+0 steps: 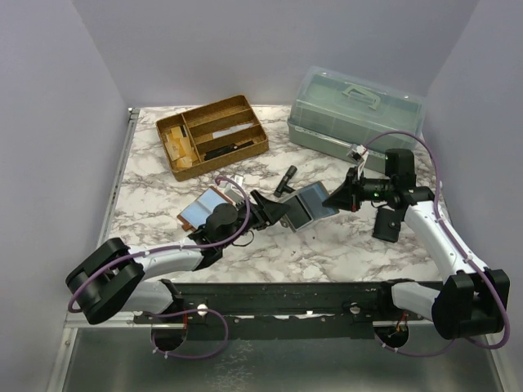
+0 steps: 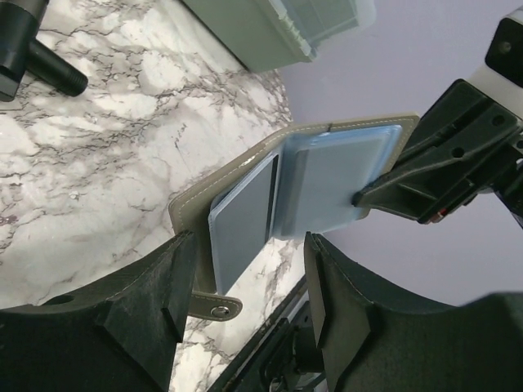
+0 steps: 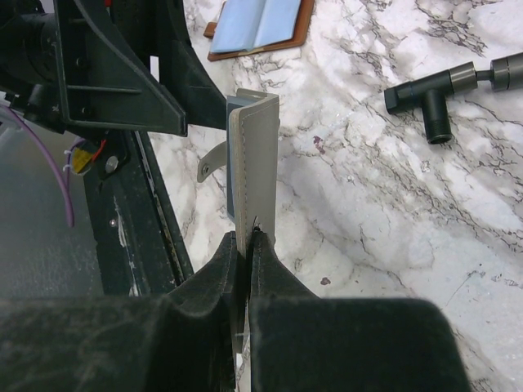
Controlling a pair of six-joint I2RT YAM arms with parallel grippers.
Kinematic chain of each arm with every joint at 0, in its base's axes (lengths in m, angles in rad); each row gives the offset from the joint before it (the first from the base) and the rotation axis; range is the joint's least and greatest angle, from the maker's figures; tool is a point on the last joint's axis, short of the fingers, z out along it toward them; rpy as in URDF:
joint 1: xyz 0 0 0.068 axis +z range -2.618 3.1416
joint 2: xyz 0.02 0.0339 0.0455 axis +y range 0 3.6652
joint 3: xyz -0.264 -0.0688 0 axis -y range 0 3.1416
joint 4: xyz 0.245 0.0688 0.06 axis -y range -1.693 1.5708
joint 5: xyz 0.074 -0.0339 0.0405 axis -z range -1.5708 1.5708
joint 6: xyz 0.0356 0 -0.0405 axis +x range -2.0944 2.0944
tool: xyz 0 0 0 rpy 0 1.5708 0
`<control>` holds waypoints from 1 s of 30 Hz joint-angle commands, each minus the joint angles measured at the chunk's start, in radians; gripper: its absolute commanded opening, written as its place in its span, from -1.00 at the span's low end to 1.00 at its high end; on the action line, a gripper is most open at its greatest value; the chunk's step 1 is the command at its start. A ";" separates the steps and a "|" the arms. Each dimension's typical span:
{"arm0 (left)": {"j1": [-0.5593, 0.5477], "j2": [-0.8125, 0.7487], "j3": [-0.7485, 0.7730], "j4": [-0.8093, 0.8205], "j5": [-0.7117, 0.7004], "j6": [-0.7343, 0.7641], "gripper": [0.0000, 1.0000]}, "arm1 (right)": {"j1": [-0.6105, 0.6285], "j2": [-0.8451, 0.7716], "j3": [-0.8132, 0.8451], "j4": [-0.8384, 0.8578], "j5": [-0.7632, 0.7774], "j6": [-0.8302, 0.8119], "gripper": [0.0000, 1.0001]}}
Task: Take the credit cards out of the card holder
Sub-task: Remove the credit card from the card holder.
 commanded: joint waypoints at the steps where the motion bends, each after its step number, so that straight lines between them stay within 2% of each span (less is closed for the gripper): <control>1: 0.003 0.007 0.048 -0.096 -0.027 -0.004 0.21 | -0.007 0.005 -0.008 0.028 -0.043 0.010 -1.00; 12: 0.003 0.000 0.065 -0.096 0.018 -0.008 0.01 | -0.007 0.014 -0.008 0.026 -0.030 0.008 -1.00; 30: -0.004 -0.040 0.050 -0.104 0.022 -0.034 -0.01 | -0.007 0.035 -0.009 0.027 0.007 0.005 -1.00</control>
